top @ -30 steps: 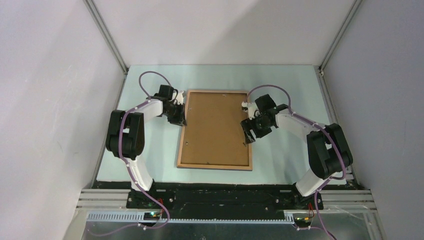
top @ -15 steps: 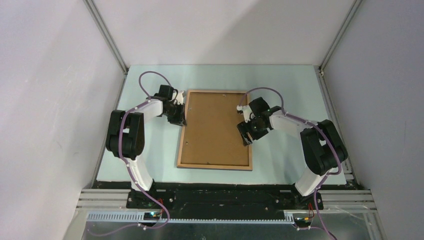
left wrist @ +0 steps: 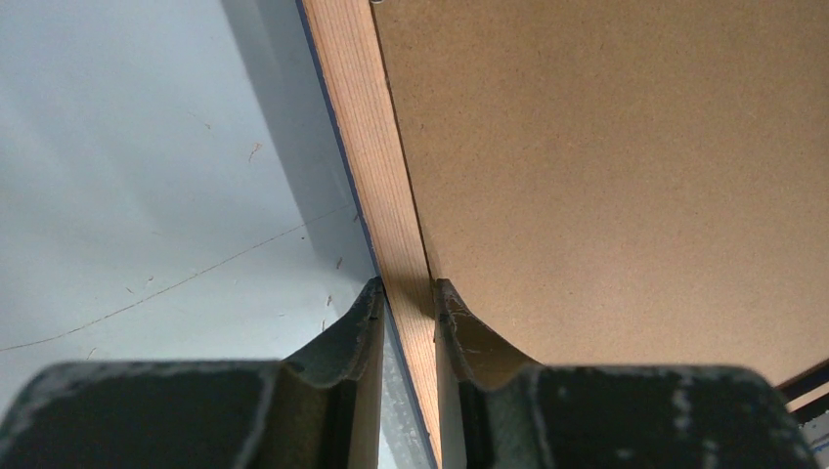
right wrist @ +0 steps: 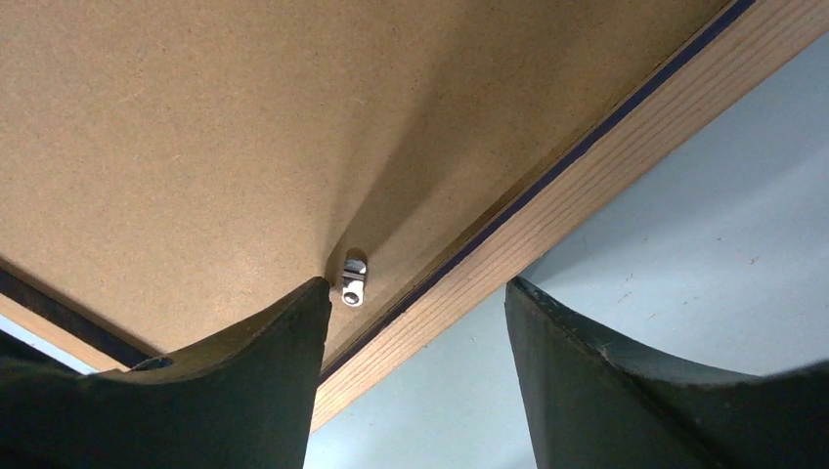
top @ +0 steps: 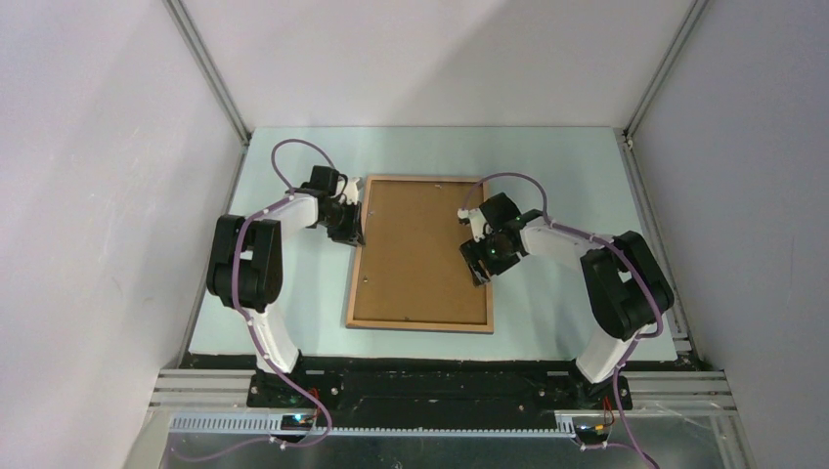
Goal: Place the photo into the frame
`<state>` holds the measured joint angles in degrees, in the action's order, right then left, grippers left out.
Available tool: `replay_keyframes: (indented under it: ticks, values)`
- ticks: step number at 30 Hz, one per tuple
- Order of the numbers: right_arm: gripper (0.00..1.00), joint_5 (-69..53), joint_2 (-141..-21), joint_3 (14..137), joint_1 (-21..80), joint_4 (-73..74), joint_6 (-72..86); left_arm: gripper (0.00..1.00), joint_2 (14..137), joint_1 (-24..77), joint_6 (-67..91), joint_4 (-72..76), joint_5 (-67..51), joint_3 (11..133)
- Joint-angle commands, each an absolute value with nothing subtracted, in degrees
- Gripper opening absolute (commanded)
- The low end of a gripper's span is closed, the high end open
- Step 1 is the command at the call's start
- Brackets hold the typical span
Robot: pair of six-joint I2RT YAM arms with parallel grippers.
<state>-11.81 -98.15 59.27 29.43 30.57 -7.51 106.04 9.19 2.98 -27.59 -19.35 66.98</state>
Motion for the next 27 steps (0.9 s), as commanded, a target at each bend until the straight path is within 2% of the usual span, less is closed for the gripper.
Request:
replay_keyframes:
  ticks: [1, 8, 20, 27]
  values:
    - [0.69, -9.55, -99.38, 60.03, 30.47, 29.16, -6.7, 0.0, 107.05, 9.42, 1.29, -27.7, -22.76, 66.88]
    - [0.63, -9.11, -100.89, 60.75, 31.02, 29.56, -6.8, 0.0, 106.99, 9.41, 1.23, -27.69, -22.84, 66.79]
    - [0.45, -9.96, -100.63, 60.9, 30.74, 29.74, -7.5, 0.0, 107.14, 9.46, 1.17, -27.7, -22.94, 66.86]
    - [0.39, -12.87, -100.56, 60.9, 29.34, 30.33, -8.19, 0.0, 107.29, 9.34, 1.25, -27.74, -23.01, 66.94]
